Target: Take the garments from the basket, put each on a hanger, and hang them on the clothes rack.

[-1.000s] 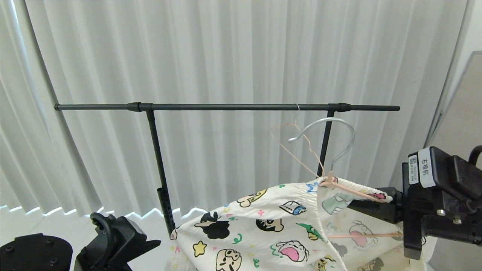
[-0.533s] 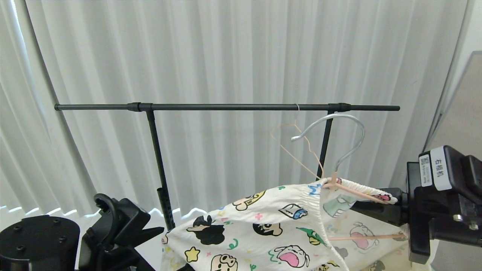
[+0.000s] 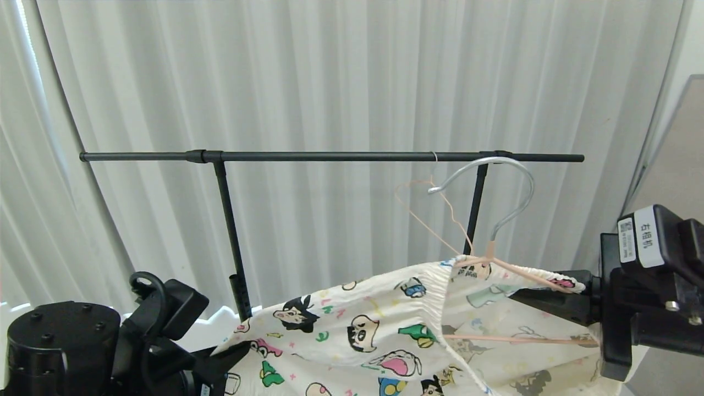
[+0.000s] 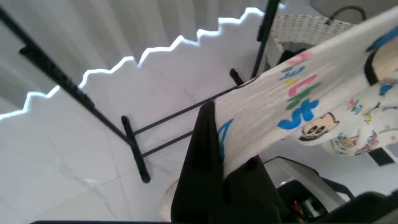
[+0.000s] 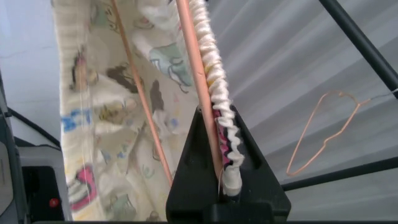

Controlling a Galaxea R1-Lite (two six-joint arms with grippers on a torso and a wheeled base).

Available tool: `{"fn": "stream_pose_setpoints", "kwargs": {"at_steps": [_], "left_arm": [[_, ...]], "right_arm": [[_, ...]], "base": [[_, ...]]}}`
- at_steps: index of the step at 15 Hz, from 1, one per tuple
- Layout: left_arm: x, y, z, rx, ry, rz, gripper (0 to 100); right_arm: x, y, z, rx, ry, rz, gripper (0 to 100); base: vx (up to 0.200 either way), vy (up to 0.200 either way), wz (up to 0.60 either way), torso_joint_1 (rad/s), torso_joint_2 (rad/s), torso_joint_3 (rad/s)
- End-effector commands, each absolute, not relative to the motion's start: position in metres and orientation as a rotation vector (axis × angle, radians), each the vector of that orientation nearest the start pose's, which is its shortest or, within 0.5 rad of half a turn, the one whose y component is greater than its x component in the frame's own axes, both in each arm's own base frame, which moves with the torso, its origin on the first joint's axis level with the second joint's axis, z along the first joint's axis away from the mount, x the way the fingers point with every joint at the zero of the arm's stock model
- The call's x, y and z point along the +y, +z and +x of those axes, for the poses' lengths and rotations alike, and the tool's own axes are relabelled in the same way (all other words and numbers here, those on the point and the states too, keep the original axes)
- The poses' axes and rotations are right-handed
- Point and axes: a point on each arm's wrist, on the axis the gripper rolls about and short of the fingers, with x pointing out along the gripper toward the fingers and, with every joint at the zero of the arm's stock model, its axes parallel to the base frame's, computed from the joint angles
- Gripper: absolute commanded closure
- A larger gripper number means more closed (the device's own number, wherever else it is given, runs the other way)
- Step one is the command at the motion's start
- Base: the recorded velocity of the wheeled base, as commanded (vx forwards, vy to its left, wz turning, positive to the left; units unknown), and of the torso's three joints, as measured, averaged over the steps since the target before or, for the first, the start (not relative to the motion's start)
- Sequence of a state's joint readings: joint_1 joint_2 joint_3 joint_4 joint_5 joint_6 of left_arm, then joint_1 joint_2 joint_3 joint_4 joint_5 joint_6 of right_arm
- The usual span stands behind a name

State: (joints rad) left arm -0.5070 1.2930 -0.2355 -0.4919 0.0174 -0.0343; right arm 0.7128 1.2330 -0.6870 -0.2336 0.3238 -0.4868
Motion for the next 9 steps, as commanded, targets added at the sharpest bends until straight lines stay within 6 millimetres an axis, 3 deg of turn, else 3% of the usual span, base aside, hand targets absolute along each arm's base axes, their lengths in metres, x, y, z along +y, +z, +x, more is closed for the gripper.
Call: {"fn": "stream_pose_setpoints", "kwargs": {"at_steps": [1,5,9], "left_arm": [[-0.065,0.112,0.136,0.588,-0.407,0.102,100],[-0.063,0.107,0.133,0.612,-0.399,0.106,100],[-0.065,0.118,0.136,0.555,-0.406,0.094,100]], "right_arm": [[0.123,0.227,0.139,0.063,1.061,-0.498,100],[0.123,0.234,0.141,0.055,1.044,-0.472,100],[0.124,0.234,0.142,0.058,1.03,-0.475,100]], "base": [[0.0,0.0,0.0,0.0,0.0,0.0],[0.0,0.0,0.0,0.0,0.0,0.0],[0.0,0.0,0.0,0.0,0.0,0.0]]}}
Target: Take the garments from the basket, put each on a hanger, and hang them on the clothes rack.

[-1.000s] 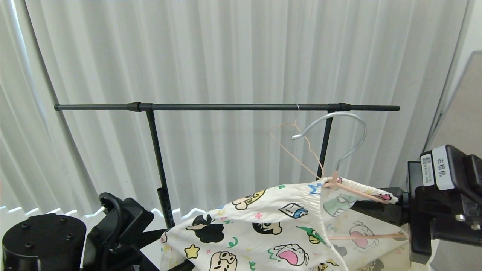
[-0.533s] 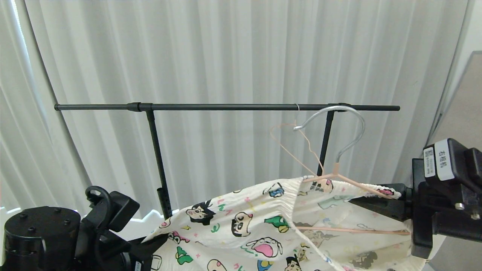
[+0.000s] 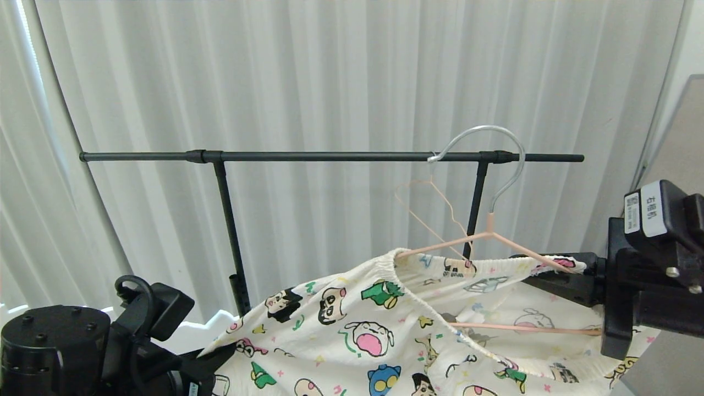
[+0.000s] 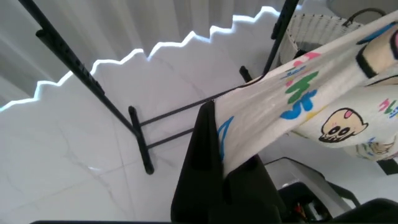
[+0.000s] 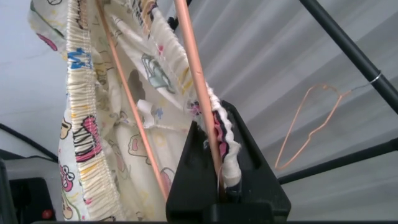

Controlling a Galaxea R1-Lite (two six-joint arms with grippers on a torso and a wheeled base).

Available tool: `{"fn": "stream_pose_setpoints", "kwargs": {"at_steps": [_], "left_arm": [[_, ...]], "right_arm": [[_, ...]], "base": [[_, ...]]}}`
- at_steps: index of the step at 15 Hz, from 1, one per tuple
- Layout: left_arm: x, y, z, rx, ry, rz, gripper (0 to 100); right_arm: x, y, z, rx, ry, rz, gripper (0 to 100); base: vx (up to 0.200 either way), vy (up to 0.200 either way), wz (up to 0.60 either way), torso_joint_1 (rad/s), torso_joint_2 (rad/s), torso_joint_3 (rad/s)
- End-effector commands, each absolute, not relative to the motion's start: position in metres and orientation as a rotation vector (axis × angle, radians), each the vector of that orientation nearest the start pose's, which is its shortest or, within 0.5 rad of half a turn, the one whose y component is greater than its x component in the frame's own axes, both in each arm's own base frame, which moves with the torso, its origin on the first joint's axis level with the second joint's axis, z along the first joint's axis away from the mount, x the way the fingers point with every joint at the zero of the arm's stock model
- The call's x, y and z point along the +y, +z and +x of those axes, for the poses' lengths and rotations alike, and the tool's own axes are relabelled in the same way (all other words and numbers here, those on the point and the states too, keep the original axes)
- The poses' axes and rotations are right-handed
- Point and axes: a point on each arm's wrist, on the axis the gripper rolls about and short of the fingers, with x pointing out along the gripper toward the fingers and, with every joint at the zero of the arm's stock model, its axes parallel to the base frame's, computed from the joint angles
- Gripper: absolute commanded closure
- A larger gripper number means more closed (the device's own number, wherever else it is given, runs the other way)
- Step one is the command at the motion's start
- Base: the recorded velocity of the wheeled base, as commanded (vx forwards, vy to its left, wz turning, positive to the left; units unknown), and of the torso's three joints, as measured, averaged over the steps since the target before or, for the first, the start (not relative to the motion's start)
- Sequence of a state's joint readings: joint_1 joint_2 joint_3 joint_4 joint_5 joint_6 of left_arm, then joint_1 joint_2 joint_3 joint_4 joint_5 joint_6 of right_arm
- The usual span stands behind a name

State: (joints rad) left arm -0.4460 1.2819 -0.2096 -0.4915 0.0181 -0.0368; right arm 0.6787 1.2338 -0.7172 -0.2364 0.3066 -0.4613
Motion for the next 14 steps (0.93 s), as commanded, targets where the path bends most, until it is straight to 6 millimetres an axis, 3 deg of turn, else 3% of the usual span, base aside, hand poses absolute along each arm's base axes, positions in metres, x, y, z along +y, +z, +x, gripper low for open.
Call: {"fn": "stream_pose_setpoints", "kwargs": {"at_steps": [1,2,9,14], "left_arm": [[-0.065,0.12,0.136,0.541,-0.407,0.091,100],[-0.064,0.121,0.135,0.534,-0.408,0.089,0],[-0.062,0.13,0.131,0.478,-0.413,0.072,0],[-0.057,0.157,0.125,0.351,-0.379,-0.06,0]], "right_arm": [[0.123,0.234,0.142,0.06,1.026,-0.476,100],[0.123,0.234,0.142,0.064,1.023,-0.471,100],[0.116,0.228,0.148,0.105,0.964,-0.463,100],[0.098,0.216,0.157,0.201,0.849,-0.453,100]], "base": [[0.0,0.0,0.0,0.0,0.0,0.0],[0.0,0.0,0.0,0.0,0.0,0.0],[0.0,0.0,0.0,0.0,0.0,0.0],[0.0,0.0,0.0,0.0,0.0,0.0]]}}
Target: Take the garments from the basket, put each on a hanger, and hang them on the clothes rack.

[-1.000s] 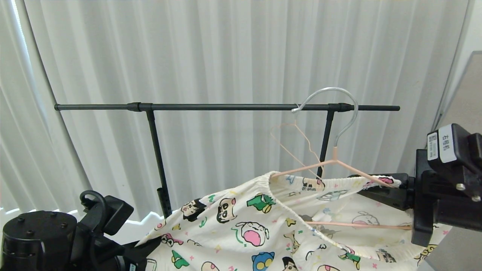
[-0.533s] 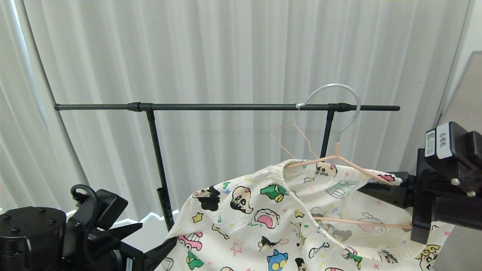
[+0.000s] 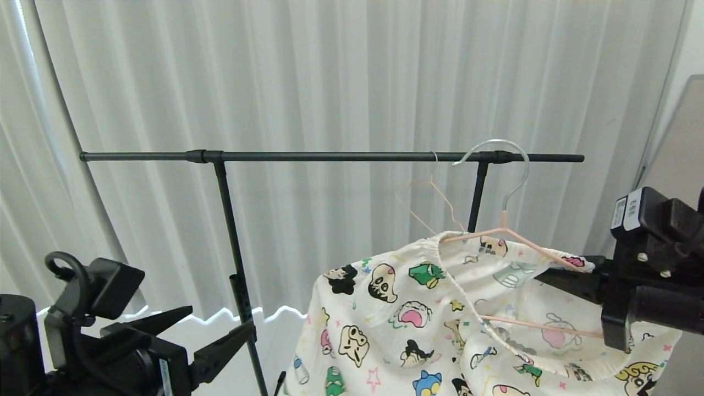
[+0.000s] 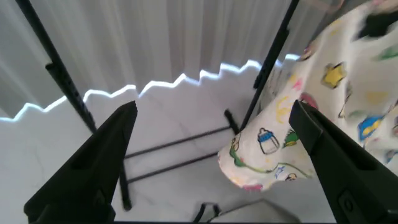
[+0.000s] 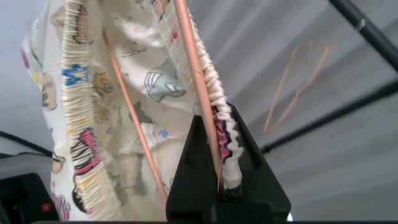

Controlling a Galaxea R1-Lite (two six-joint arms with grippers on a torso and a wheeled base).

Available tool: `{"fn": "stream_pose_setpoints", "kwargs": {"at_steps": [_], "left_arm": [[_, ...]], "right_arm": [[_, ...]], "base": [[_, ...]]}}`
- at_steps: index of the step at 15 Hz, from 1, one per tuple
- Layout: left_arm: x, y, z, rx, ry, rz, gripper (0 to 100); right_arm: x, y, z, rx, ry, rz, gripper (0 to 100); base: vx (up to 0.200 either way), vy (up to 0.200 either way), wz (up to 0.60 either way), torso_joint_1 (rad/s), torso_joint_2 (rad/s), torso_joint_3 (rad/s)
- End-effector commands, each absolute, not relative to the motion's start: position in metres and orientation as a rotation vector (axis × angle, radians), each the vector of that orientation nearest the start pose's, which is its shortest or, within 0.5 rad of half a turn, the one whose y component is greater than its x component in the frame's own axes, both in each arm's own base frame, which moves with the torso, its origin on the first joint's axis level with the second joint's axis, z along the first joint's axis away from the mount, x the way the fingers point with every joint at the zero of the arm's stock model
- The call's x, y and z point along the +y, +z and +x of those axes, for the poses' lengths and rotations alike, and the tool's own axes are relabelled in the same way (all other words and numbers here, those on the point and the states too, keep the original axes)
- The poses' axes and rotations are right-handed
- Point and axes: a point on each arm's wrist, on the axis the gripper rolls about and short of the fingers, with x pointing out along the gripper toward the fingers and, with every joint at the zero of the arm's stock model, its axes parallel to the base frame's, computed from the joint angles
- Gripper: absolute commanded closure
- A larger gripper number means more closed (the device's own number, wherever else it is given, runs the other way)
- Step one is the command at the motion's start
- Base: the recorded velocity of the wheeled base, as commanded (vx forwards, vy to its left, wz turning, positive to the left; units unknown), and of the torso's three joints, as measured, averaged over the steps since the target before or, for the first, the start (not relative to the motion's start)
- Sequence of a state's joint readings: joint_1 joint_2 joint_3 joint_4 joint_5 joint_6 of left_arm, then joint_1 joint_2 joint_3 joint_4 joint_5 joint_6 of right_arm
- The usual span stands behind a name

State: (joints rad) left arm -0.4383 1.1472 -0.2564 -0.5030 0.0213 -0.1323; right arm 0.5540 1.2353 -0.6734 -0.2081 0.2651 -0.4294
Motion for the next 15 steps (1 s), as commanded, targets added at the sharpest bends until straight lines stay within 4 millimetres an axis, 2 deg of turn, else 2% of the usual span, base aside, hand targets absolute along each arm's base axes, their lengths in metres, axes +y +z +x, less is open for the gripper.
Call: {"fn": "stream_pose_setpoints", "kwargs": {"at_steps": [1,3,4,5,6,8,9,11,13,15], "left_arm": [[-0.054,0.168,0.131,0.31,-0.348,-0.076,0],[-0.048,0.192,0.146,0.235,-0.275,-0.1,0],[-0.044,0.196,0.153,0.229,-0.232,-0.103,0],[-0.039,0.196,0.157,0.244,-0.189,-0.098,0],[-0.032,0.187,0.162,0.342,-0.059,-0.04,0],[-0.028,0.176,0.159,0.432,0.051,0.045,0],[-0.027,0.175,0.16,0.44,0.066,0.054,0],[-0.028,0.172,0.161,0.456,0.067,0.055,0],[-0.029,0.172,0.161,0.453,0.062,0.056,0],[-0.03,0.173,0.161,0.446,0.05,0.088,0]], "right_arm": [[0.094,0.212,0.157,0.256,0.807,-0.464,100],[0.086,0.204,0.157,0.36,0.736,-0.478,100],[0.085,0.202,0.156,0.393,0.712,-0.475,100],[0.084,0.2,0.156,0.419,0.691,-0.471,100],[0.082,0.197,0.157,0.478,0.601,-0.456,100],[0.083,0.192,0.162,0.534,0.489,-0.415,100],[0.083,0.187,0.168,0.583,0.374,-0.366,100],[0.086,0.186,0.174,0.616,0.306,-0.239,100],[0.091,0.192,0.177,0.607,0.303,-0.187,100],[0.108,0.203,0.189,0.634,0.326,-0.157,100]], "base": [[0.0,0.0,0.0,0.0,0.0,0.0],[0.0,0.0,0.0,0.0,0.0,0.0],[0.0,0.0,0.0,0.0,0.0,0.0],[0.0,0.0,0.0,0.0,0.0,0.0],[0.0,0.0,0.0,0.0,0.0,0.0],[0.0,0.0,0.0,0.0,0.0,0.0],[0.0,0.0,0.0,0.0,0.0,0.0],[0.0,0.0,0.0,0.0,0.0,0.0],[0.0,0.0,0.0,0.0,0.0,0.0],[0.0,0.0,0.0,0.0,0.0,0.0]]}}
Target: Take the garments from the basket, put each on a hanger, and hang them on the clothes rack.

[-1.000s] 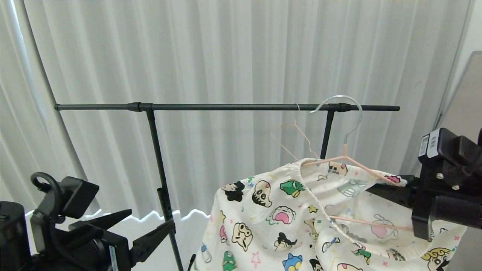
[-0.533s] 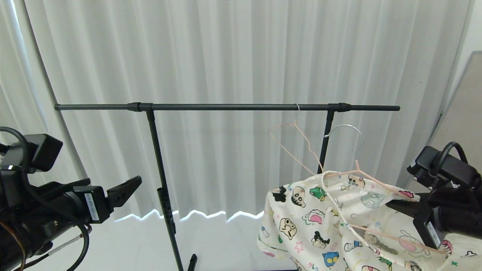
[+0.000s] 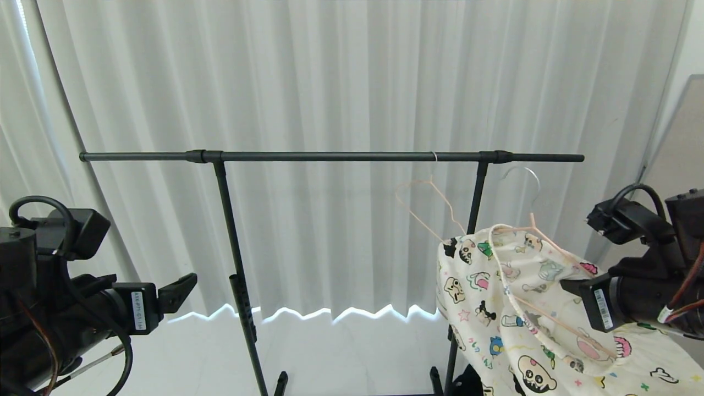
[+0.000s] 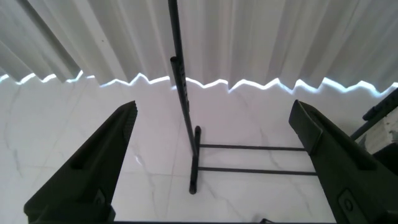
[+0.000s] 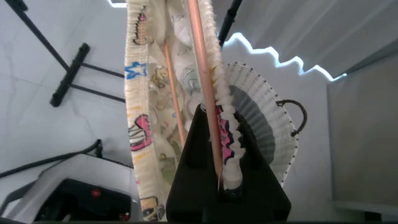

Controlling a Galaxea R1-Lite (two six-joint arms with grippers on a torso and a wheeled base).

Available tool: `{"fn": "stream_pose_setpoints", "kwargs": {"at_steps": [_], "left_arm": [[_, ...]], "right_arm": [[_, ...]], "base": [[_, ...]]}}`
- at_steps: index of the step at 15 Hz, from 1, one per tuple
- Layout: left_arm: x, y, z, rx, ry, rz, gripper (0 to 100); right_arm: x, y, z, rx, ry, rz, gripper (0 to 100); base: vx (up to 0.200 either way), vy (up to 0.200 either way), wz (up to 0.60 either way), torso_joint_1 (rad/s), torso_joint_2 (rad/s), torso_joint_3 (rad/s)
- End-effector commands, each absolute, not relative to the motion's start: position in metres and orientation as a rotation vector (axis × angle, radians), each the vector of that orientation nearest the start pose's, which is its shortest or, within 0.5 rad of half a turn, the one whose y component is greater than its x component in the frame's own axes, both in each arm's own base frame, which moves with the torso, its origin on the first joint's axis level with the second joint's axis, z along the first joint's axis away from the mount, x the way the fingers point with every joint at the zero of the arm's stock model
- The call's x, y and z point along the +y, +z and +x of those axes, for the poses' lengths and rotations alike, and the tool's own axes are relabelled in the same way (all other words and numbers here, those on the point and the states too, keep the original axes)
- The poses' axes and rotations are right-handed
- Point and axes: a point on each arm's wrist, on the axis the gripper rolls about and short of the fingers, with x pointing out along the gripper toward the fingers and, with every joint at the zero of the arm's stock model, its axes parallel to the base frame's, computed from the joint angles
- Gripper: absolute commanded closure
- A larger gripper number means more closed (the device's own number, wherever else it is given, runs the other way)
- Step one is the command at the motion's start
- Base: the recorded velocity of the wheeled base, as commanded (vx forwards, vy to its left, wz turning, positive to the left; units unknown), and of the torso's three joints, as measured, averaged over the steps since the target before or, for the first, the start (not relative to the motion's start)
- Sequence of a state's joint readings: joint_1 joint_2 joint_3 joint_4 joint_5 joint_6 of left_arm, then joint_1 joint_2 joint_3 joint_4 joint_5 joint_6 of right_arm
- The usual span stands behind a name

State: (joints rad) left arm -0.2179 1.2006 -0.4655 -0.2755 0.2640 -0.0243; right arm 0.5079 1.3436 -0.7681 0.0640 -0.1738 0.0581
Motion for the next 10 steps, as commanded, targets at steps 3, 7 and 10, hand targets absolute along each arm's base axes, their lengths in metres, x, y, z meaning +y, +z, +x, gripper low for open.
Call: {"fn": "stream_pose_setpoints", "kwargs": {"at_steps": [3,7,10], "left_arm": [[-0.03,0.173,0.161,0.447,0.039,0.133,0],[-0.03,0.174,0.161,0.446,0.038,0.135,0],[-0.03,0.174,0.161,0.447,0.04,0.136,0]], "right_arm": [[0.132,0.204,0.197,0.656,0.319,-0.112,100],[0.161,0.201,0.191,0.674,0.293,-0.022,100],[0.161,0.202,0.19,0.669,0.295,-0.022,100]], "base": [[0.0,0.0,0.0,0.0,0.0,0.0],[0.0,0.05,0.0,0.001,0.0,0.001],[0.0,0.2,0.0,0.001,0.0,0.005]]}}
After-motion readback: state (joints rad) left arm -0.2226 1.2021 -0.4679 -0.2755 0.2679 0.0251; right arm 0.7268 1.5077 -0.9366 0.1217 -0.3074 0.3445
